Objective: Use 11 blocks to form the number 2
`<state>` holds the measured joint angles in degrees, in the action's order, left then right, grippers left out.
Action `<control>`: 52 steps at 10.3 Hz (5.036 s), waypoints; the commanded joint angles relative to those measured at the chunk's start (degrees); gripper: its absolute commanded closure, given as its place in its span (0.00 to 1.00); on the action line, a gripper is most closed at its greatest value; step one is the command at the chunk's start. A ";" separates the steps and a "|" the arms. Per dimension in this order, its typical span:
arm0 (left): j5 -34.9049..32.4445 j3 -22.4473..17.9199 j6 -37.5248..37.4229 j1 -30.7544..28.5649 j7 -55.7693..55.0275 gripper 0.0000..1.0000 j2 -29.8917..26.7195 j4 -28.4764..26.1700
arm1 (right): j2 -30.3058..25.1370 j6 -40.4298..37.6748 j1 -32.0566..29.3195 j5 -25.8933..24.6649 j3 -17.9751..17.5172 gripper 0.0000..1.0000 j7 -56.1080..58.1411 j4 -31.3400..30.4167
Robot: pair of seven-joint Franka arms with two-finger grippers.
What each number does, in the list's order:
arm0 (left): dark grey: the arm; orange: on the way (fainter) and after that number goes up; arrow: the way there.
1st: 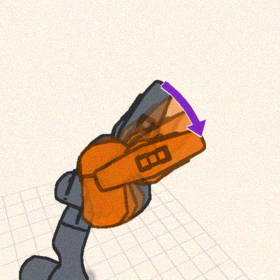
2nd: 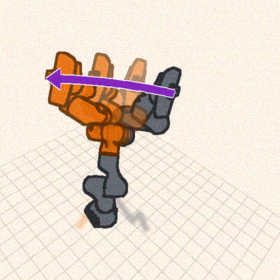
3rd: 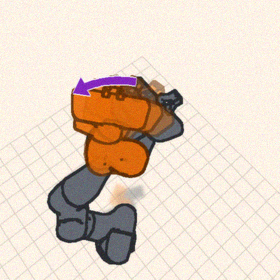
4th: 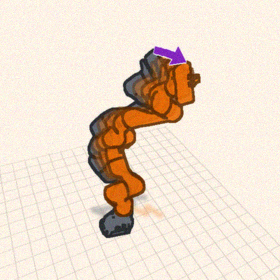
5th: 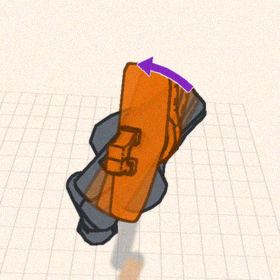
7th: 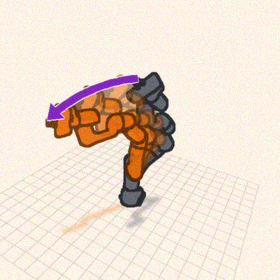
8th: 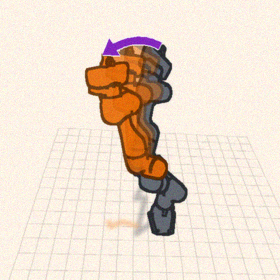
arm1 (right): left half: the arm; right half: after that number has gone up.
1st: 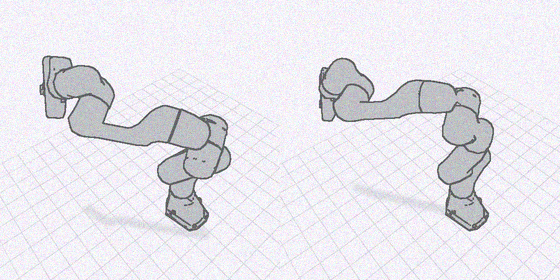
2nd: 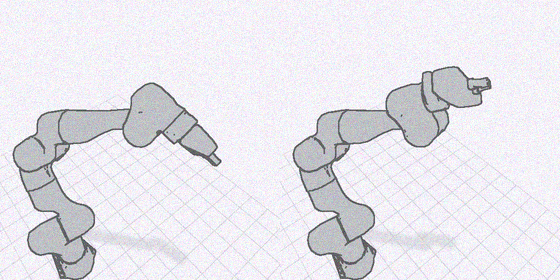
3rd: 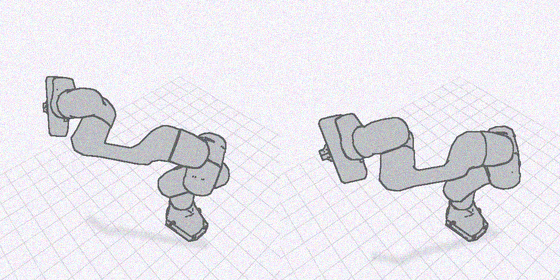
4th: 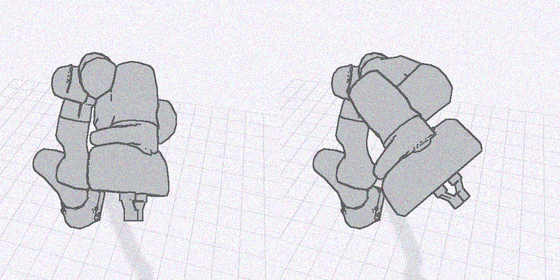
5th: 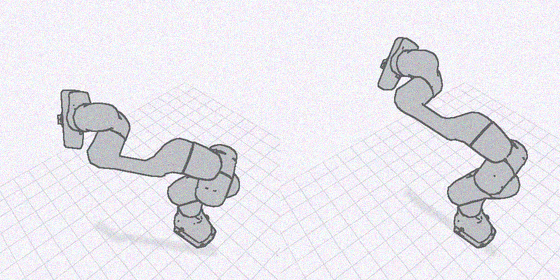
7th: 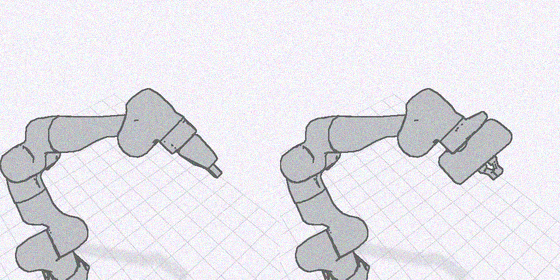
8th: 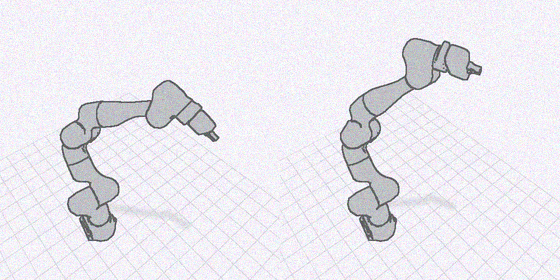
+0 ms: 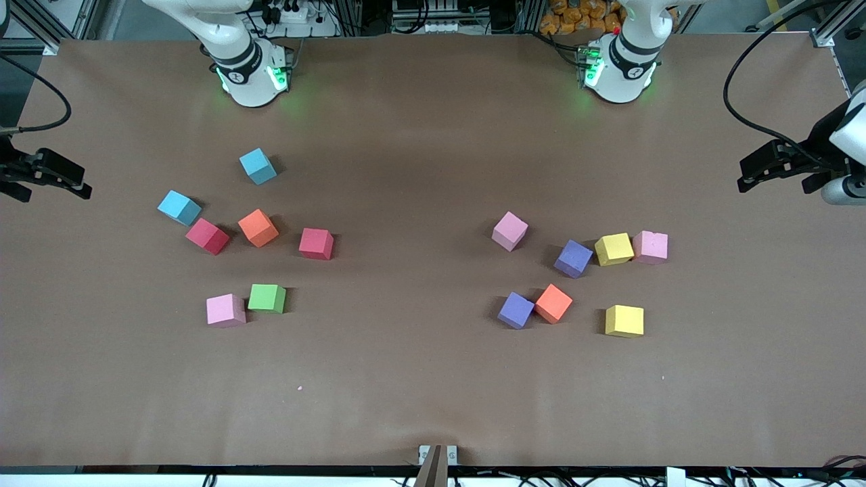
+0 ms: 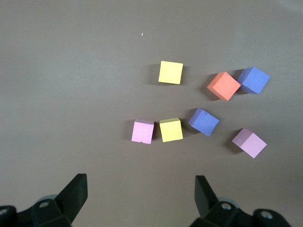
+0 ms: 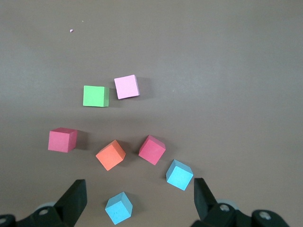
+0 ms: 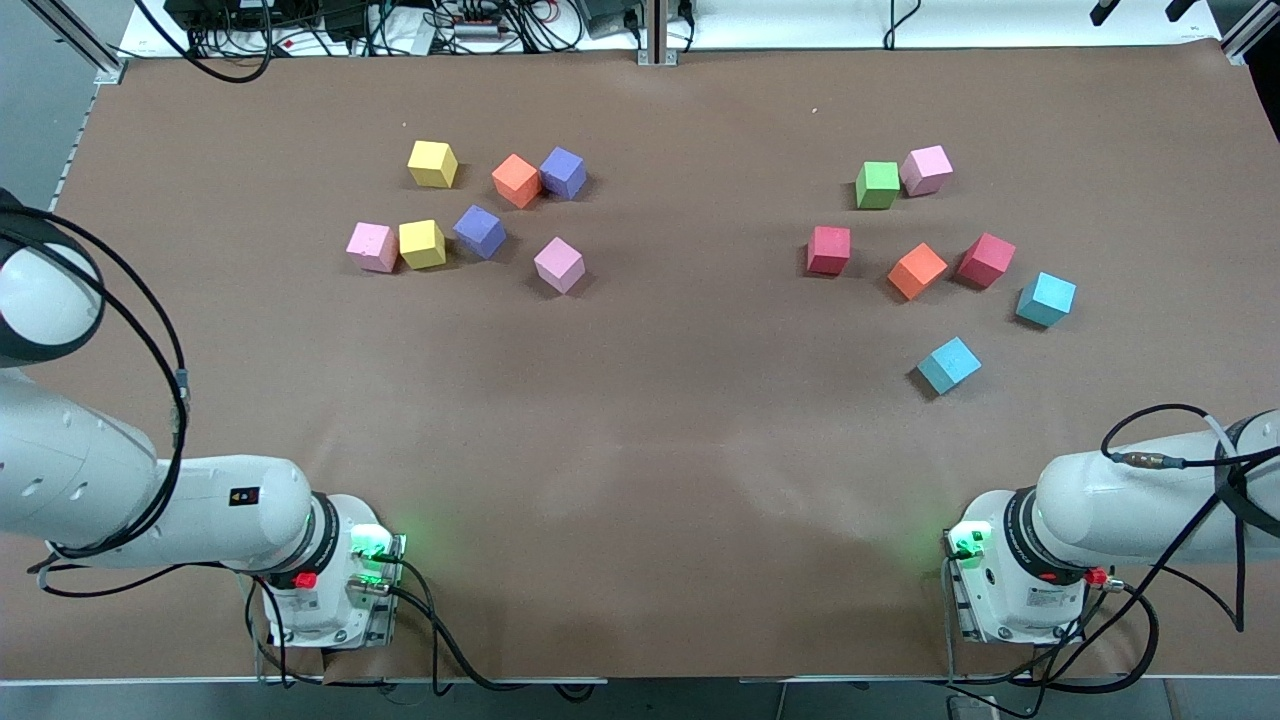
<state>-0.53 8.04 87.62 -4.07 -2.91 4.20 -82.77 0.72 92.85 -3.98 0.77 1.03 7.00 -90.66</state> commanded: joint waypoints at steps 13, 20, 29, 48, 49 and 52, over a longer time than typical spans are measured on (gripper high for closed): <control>2.73 7.60 8.69 7.14 -24.21 0.00 4.68 -11.78 | -2.22 0.05 1.96 0.02 -0.24 0.00 -0.94 -1.97; 5.71 10.77 20.73 10.65 -50.38 0.00 7.13 -24.98 | -1.08 0.31 2.84 0.02 -0.24 0.00 -0.76 -1.88; 6.68 11.29 42.43 17.26 -74.51 0.00 16.35 -29.38 | 3.93 11.90 7.49 2.13 -0.24 0.00 0.03 -9.70; 1.06 11.12 52.73 19.37 -81.64 0.46 25.86 -33.51 | 25.88 52.85 14.96 13.81 -0.32 0.00 6.97 -20.62; 0.97 11.12 52.82 19.71 -81.55 0.66 26.12 -33.34 | 27.82 56.61 14.97 13.91 -0.32 0.00 6.80 -20.87; -1.92 11.29 51.69 22.86 -80.23 0.83 24.46 -33.33 | 29.07 58.50 14.70 14.26 -0.32 0.00 6.80 -21.22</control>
<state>-0.45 19.56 139.62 16.24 -82.84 29.70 -116.17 29.48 151.69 10.73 13.56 0.58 13.66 -113.17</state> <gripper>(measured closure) 0.410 0.000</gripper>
